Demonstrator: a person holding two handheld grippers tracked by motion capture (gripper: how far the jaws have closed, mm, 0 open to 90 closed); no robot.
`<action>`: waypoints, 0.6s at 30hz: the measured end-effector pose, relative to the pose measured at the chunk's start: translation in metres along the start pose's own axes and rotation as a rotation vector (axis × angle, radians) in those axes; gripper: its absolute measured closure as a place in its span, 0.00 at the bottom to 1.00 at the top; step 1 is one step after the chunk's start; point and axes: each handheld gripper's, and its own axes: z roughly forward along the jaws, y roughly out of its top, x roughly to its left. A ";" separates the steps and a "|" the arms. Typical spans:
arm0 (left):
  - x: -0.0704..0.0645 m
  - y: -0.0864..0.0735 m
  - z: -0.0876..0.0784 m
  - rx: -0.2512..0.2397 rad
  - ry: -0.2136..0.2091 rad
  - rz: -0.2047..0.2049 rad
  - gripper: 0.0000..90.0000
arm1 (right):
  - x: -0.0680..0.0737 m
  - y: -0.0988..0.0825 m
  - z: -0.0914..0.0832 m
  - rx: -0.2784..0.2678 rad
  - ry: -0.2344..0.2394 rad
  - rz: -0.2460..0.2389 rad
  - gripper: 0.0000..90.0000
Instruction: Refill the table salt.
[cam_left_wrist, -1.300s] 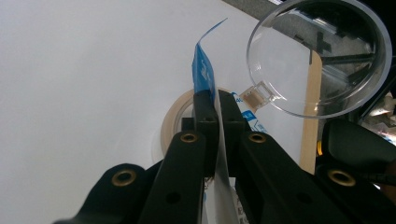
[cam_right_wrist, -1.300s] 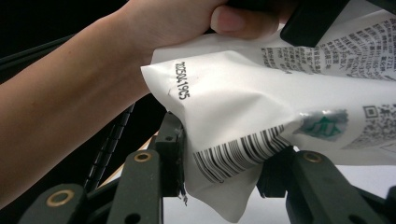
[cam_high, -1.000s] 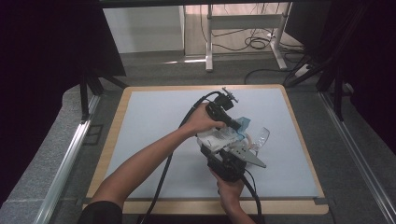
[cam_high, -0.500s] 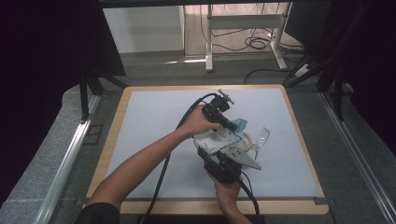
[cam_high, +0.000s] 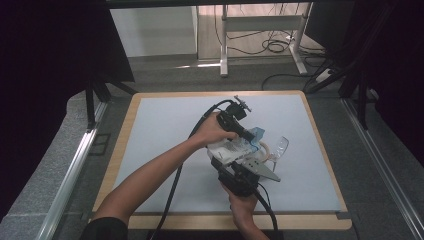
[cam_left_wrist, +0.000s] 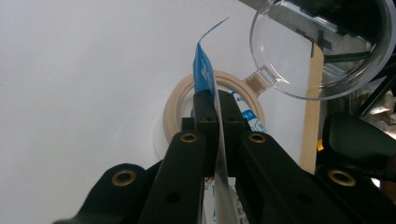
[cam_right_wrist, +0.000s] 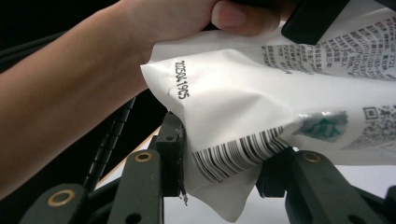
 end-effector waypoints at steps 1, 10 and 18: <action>0.000 0.000 0.000 -0.002 0.001 -0.001 1.00 | 0.000 0.000 0.000 -0.001 -0.001 -0.005 0.68; 0.001 0.001 0.001 0.000 -0.003 -0.003 1.00 | 0.000 0.001 0.001 -0.003 -0.006 0.001 0.68; 0.002 -0.001 0.002 -0.002 -0.003 -0.006 1.00 | -0.001 0.001 0.001 0.001 -0.005 -0.010 0.68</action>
